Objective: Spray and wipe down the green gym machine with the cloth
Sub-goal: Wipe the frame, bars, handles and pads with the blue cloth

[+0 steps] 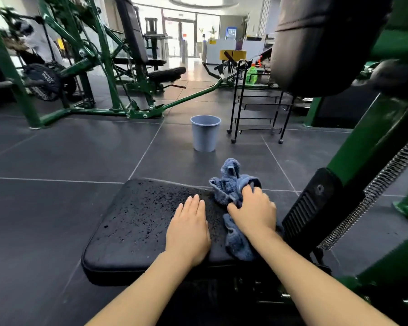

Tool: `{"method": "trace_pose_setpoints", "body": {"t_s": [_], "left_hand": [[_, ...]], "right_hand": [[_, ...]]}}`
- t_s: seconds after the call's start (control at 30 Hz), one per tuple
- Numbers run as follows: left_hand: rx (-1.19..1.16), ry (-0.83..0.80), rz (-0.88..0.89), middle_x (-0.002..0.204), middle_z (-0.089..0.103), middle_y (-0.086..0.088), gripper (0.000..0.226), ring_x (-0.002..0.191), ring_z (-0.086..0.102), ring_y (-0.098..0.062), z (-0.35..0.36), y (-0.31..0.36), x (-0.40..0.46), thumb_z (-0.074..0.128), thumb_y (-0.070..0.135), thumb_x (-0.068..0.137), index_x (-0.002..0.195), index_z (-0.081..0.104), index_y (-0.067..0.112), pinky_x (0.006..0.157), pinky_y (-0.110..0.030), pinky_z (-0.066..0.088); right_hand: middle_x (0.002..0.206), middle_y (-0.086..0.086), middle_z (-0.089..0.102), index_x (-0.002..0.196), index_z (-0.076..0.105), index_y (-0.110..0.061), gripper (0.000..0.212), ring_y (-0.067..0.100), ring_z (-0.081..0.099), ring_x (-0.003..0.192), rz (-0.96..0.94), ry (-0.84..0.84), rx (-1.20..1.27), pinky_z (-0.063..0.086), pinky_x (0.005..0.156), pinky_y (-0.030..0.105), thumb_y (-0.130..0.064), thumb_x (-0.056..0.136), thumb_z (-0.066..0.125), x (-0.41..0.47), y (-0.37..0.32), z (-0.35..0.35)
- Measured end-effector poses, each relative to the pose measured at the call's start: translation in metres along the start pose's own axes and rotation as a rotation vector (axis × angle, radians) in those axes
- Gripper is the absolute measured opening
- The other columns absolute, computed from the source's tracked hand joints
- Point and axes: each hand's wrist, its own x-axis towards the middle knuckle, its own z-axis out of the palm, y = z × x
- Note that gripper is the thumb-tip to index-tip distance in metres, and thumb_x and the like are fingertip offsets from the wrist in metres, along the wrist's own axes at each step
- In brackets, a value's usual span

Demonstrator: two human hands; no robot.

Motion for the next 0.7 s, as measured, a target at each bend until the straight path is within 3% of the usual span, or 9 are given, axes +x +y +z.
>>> {"method": "trace_pose_setpoints", "body": {"t_s": [0.17,0.33,0.47,0.6,0.7], "left_hand": [[-0.097,0.042,-0.048,0.162,0.002,-0.005,0.060,0.149,0.001,-0.017,-0.012,-0.008,0.016,0.028,0.018,0.099,0.154,0.005,0.010,0.121,-0.030,0.002],[-0.137,0.085,-0.007,0.162,0.005,-0.003,0.058,0.149,0.004,-0.017,-0.016,-0.014,0.042,0.029,0.021,0.101,0.155,0.007,0.016,0.121,-0.033,0.007],[-0.090,0.072,0.097,0.163,0.003,-0.003,0.055,0.149,0.003,-0.019,-0.013,-0.019,0.065,0.027,0.033,0.103,0.155,0.009,0.023,0.120,-0.037,0.008],[-0.092,0.015,0.057,0.162,0.002,-0.005,0.055,0.149,0.002,-0.020,-0.002,-0.026,0.083,0.025,0.036,0.104,0.155,0.007,0.026,0.121,-0.039,0.007],[-0.121,-0.007,0.007,0.162,0.005,-0.007,0.055,0.149,0.005,-0.022,0.004,-0.034,0.079,0.025,0.037,0.104,0.155,0.009,0.024,0.121,-0.038,0.007]], "right_hand": [[0.095,0.009,0.064,0.103,0.067,-0.016,0.056,0.032,0.062,0.091,-0.164,0.142,-0.066,0.050,0.081,0.044,-0.055,0.066,0.052,-0.054,-0.009,0.017],[0.125,0.006,0.053,0.123,0.051,-0.023,0.048,0.027,0.049,0.119,-0.097,0.059,-0.076,0.037,0.097,0.043,-0.054,0.085,0.049,-0.001,-0.026,0.020],[0.122,0.007,0.055,0.120,0.050,-0.020,0.046,0.029,0.051,0.117,-0.086,0.060,-0.069,0.038,0.094,0.042,-0.053,0.087,0.048,0.035,-0.037,0.029],[0.119,0.009,0.058,0.114,0.051,-0.018,0.041,0.032,0.053,0.113,-0.109,0.047,-0.020,0.041,0.090,0.043,-0.048,0.087,0.051,0.063,-0.037,0.031],[0.104,0.008,0.061,0.101,0.052,-0.016,0.031,0.033,0.056,0.102,-0.163,0.114,0.041,0.041,0.081,0.041,-0.042,0.085,0.054,0.056,-0.037,0.026]]}}
